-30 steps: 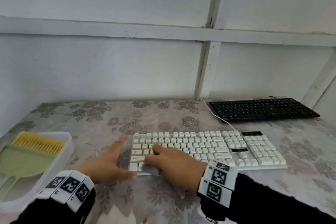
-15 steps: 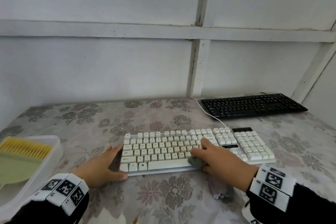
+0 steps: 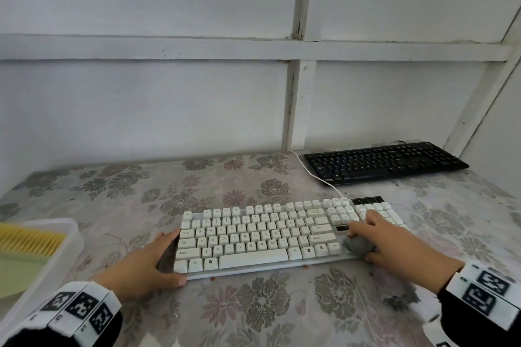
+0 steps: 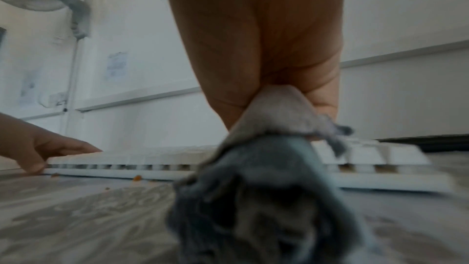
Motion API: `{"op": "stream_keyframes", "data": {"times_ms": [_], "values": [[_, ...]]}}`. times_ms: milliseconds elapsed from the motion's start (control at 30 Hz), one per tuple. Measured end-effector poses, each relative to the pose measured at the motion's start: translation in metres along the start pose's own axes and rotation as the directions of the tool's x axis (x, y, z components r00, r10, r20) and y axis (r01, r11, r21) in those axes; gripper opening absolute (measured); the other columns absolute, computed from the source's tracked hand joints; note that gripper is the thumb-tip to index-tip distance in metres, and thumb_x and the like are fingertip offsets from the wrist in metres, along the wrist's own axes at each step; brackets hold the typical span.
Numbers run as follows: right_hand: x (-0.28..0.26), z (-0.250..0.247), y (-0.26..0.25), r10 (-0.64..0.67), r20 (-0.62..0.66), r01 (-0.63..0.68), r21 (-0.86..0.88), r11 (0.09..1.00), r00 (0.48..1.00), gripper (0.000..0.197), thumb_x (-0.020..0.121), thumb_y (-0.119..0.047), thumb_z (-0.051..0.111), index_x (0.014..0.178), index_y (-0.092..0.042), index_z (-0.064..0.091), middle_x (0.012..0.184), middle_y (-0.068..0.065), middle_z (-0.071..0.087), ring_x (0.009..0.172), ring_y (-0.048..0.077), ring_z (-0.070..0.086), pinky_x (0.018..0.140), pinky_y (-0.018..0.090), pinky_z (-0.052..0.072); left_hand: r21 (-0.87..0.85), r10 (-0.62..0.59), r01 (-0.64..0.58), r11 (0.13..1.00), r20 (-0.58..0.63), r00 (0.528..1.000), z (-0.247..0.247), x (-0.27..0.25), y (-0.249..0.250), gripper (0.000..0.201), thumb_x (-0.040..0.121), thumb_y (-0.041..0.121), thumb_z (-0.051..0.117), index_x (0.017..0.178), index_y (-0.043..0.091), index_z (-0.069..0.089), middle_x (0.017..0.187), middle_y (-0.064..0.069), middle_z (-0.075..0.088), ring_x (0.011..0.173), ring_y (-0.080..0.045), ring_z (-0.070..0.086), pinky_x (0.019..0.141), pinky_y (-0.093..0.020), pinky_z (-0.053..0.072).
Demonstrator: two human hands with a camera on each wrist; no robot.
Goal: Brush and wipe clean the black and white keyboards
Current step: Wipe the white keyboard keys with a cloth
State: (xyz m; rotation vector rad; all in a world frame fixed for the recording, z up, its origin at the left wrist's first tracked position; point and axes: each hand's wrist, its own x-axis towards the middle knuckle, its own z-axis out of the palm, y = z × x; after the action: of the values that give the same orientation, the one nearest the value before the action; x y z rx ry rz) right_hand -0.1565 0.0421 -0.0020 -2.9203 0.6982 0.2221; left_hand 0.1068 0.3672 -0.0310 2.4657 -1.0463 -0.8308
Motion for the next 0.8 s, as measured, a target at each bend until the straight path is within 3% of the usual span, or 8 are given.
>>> {"op": "stream_keyframes", "data": {"times_ms": [100, 167, 267, 367, 467, 533, 667, 800], "values": [[-0.004, -0.001, 0.017, 0.070, 0.001, -0.070, 0.005, 0.998, 0.998, 0.040, 0.084, -0.017, 0.063, 0.115, -0.036, 0.047, 0.098, -0.013, 0.032, 0.071, 0.002, 0.049, 0.054, 0.016, 0.036, -0.022, 0.016, -0.016, 1.000, 0.013, 1.000, -0.002, 0.000, -0.001, 0.120, 0.038, 0.088, 0.057, 0.137, 0.053, 0.000, 0.145, 0.023, 0.030, 0.126, -0.007, 0.042, 0.103, -0.024, 0.034], [-0.006, -0.003, 0.026, 0.104, 0.004, -0.104, -0.035, 0.994, 0.995, 0.037, 0.085, -0.019, 0.060, 0.114, -0.037, 0.044, 0.096, -0.012, 0.029, 0.068, 0.002, 0.046, 0.051, 0.017, 0.033, -0.032, 0.019, -0.018, 0.999, 0.012, 1.000, -0.001, 0.002, -0.004, 0.124, 0.030, 0.093, 0.051, 0.137, 0.053, 0.001, 0.144, 0.024, 0.030, 0.126, -0.006, 0.042, 0.104, -0.025, 0.034], [-0.013, -0.009, 0.040, 0.176, -0.003, -0.176, -0.019, 0.984, 0.984, 0.027, 0.088, -0.019, 0.056, 0.107, -0.034, 0.044, 0.091, -0.012, 0.029, 0.067, 0.003, 0.043, 0.050, 0.018, 0.030, -0.043, 0.016, -0.016, 0.999, 0.010, 1.000, -0.002, 0.000, -0.003, 0.116, 0.034, 0.090, 0.056, 0.131, 0.057, 0.001, 0.144, 0.024, 0.030, 0.126, -0.006, 0.041, 0.105, -0.026, 0.033], [-0.023, -0.017, 0.064, 0.298, -0.020, -0.297, 0.052, 0.953, 0.954, 0.027, 0.088, -0.021, 0.054, 0.089, -0.043, 0.038, 0.091, -0.006, 0.032, 0.070, 0.012, 0.049, 0.051, 0.019, 0.029, -0.042, 0.013, -0.013, 0.999, 0.000, 1.000, -0.002, -0.002, 0.001, 0.118, 0.037, 0.088, 0.057, 0.135, 0.054, 0.002, 0.143, 0.025, 0.030, 0.126, -0.006, 0.041, 0.104, -0.025, 0.034], [-0.026, -0.025, 0.089, 0.413, -0.034, -0.408, 0.097, 0.908, 0.910, 0.034, 0.083, -0.018, 0.059, 0.096, -0.043, 0.042, 0.089, 0.000, 0.038, 0.071, 0.021, 0.053, 0.052, 0.021, 0.033, -0.040, -0.015, 0.014, 0.999, -0.026, 1.000, 0.000, -0.004, 0.005, 0.100, 0.063, 0.065, 0.067, 0.137, 0.051, 0.002, 0.144, 0.023, 0.031, 0.125, -0.006, 0.042, 0.102, -0.023, 0.034], [-0.024, -0.033, 0.096, 0.413, -0.017, -0.409, 0.122, 0.905, 0.910, 0.041, 0.080, -0.013, 0.065, 0.106, -0.037, 0.043, 0.089, 0.002, 0.050, 0.074, 0.018, 0.052, 0.053, 0.018, 0.033, -0.038, -0.025, 0.023, 0.999, -0.048, 0.999, 0.001, -0.006, 0.004, 0.098, 0.067, 0.059, 0.069, 0.142, 0.046, 0.006, 0.144, 0.022, 0.033, 0.124, -0.004, 0.043, 0.104, -0.025, 0.034], [-0.019, -0.039, 0.098, 0.331, -0.015, -0.319, 0.232, 0.919, 0.943, 0.041, 0.074, -0.012, 0.073, 0.094, -0.042, 0.053, 0.095, -0.001, 0.061, 0.077, 0.009, 0.052, 0.060, 0.015, 0.034, -0.041, 0.012, -0.014, 0.999, -0.066, 0.998, -0.002, -0.016, 0.015, 0.122, 0.032, 0.094, 0.049, 0.139, 0.046, 0.015, 0.143, 0.023, 0.033, 0.122, -0.002, 0.042, 0.106, -0.026, 0.033], [-0.014, -0.040, 0.104, 0.282, -0.144, -0.191, 0.452, 0.872, 0.948, 0.067, 0.065, 0.016, 0.063, 0.082, -0.050, 0.064, 0.096, -0.009, 0.066, 0.089, 0.011, 0.057, 0.071, 0.024, 0.043, 0.007, -0.054, 0.056, 0.998, -0.154, 0.987, -0.011, -0.032, 0.025, 0.144, 0.020, 0.100, 0.035, 0.146, 0.037, 0.006, 0.153, 0.014, 0.018, 0.136, -0.011, 0.030, 0.106, -0.026, 0.029]]}}
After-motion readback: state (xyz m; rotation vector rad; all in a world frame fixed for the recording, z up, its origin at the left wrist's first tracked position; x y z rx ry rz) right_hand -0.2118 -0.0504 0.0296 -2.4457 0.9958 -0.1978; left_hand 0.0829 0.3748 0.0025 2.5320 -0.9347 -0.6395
